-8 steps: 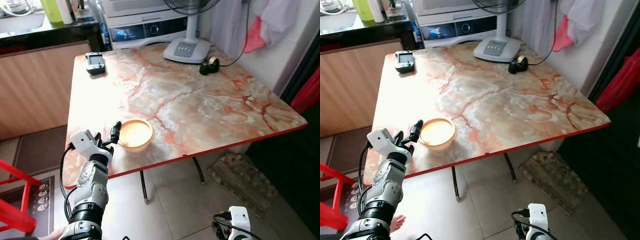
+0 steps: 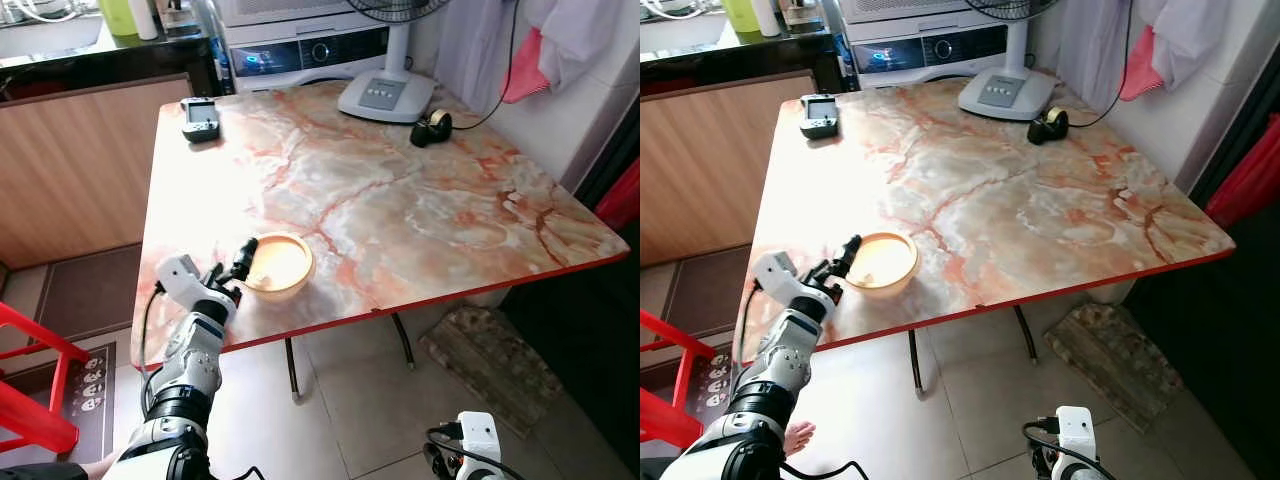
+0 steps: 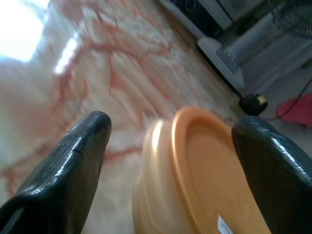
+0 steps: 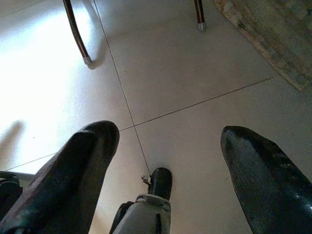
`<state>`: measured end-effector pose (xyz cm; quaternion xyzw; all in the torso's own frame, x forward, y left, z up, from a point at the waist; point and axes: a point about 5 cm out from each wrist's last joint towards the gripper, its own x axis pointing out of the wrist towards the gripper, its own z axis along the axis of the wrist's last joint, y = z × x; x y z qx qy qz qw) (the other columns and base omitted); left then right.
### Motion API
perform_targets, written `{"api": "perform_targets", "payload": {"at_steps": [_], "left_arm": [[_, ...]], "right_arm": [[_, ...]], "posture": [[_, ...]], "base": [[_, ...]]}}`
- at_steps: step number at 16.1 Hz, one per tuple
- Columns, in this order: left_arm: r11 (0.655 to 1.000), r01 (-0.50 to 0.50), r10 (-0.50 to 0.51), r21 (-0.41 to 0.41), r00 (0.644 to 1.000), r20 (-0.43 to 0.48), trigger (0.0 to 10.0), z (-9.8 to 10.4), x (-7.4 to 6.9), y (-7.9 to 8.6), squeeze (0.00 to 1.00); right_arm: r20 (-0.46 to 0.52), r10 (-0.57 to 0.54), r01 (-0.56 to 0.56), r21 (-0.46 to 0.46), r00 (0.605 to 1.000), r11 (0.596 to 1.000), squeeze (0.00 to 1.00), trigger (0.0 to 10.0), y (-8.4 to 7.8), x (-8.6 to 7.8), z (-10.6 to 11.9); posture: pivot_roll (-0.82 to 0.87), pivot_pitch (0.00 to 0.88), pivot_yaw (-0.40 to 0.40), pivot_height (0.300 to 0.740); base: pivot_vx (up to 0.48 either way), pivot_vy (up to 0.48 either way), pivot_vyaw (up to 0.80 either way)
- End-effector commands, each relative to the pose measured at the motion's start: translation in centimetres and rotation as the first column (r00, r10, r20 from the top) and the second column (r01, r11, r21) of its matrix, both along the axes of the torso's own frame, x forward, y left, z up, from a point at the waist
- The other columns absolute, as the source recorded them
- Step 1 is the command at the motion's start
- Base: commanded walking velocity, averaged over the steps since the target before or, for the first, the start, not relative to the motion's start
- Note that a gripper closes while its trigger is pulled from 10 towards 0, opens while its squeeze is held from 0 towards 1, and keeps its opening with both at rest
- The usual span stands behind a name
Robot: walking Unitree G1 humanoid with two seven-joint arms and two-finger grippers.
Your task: Restocking fridge
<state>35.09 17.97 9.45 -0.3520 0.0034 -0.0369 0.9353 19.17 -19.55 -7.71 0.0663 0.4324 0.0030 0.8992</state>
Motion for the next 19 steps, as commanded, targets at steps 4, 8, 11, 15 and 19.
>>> {"api": "perform_targets", "payload": {"at_steps": [4,8,11,15,19], "left_arm": [[0.999,0.04,-0.04,-0.03,0.999,0.004,10.0,0.1,0.5,-0.5,0.0],[0.997,0.076,-0.077,-0.029,0.996,-0.034,10.0,-0.5,0.4,-1.0,0.0],[0.997,0.076,-0.077,-0.012,0.996,-0.042,4.6,-0.5,0.5,-1.3,0.0],[0.997,0.08,-0.079,0.012,0.996,-0.041,0.0,-0.6,0.5,-1.4,0.0],[0.997,0.072,-0.072,0.005,0.997,-0.04,0.0,-0.7,0.5,-1.3,0.0]], "right_arm": [[-0.007,0.01,-0.01,-0.006,1.0,1.0,0.0,10.0,0.0,-0.1,-0.1],[-0.008,0.012,-0.012,-0.008,1.0,1.0,0.0,10.0,0.0,-0.1,0.0],[-0.008,0.014,-0.014,-0.009,1.0,1.0,0.0,10.0,0.0,-0.1,0.0],[-0.011,0.02,-0.02,-0.013,1.0,1.0,0.0,10.0,-0.1,-0.1,-0.1],[-0.015,0.026,-0.027,-0.016,1.0,1.0,0.0,10.0,-0.1,-0.1,-0.1]], "posture": [[-0.01,0.036,0.012,0.74],[-0.01,0.036,0.01,0.74],[-0.01,0.034,0.008,0.74],[-0.02,0.03,0.007,0.74],[-0.01,0.019,0.004,0.74]], "base": [[0.0,0.0,0.0],[0.0,0.0,0.0],[0.0,0.0,0.0],[0.0,0.0,0.0],[0.0,0.0,0.0]]}}
